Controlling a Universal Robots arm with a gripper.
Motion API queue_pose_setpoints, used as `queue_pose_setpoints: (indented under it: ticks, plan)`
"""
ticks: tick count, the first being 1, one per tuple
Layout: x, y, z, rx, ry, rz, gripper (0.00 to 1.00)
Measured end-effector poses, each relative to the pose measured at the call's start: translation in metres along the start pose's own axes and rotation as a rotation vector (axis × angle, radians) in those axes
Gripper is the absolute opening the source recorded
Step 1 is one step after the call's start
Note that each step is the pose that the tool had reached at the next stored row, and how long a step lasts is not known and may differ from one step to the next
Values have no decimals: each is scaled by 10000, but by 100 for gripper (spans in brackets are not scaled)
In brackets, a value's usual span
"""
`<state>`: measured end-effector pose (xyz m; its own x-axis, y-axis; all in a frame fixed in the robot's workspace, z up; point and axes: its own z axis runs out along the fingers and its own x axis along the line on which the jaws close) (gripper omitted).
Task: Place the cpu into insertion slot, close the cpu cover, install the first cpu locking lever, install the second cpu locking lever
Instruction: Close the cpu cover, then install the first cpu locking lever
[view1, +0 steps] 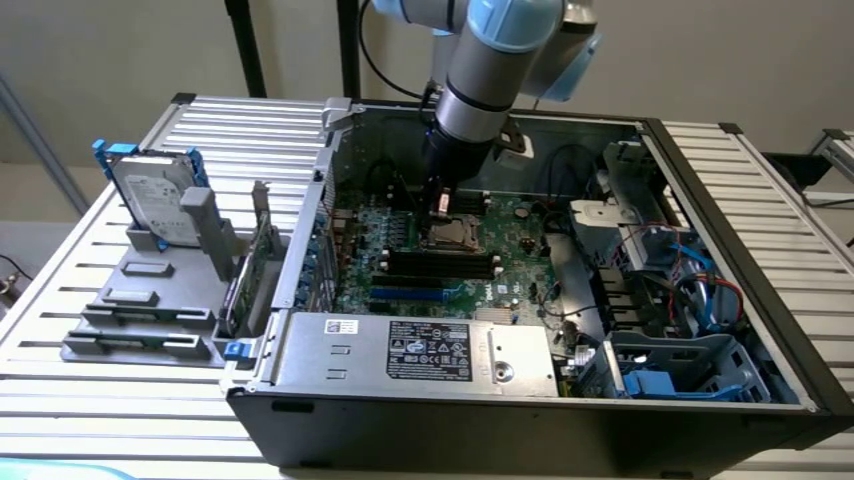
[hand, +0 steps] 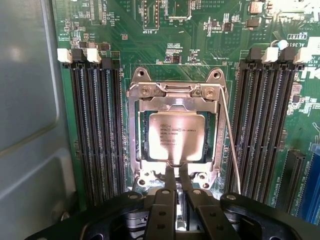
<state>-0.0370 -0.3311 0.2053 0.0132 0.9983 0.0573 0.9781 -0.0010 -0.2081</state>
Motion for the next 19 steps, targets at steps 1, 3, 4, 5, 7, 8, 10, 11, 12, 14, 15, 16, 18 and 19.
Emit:
queue_pose_setpoints:
  ticks: [1,3,4,5,7,8,10,11,12,14,15,16,18,19]
  plan:
    - [0,-5,-20,6,-1,2,18]
    - [0,-21,-57,9,-1,2,18]
    - [-1,-36,-71,10,-1,1,18]
    - [-4,-54,-80,9,-1,1,18]
    - [-13,-93,-96,9,-2,1,18]
    - [-18,-114,-104,9,-2,2,18]
    - [-28,-154,-124,10,-2,2,18]
    - [-32,-170,-132,9,-1,2,18]
    - [-35,-182,-138,9,-1,2,18]
    - [-38,-185,-140,8,12,-3,18]
    - [-38,-185,-140,8,17,-3,18]
    - [-38,-186,-142,9,17,-2,18]
    - [-38,-186,-144,9,16,-2,18]
    - [-38,-186,-144,9,16,-2,18]
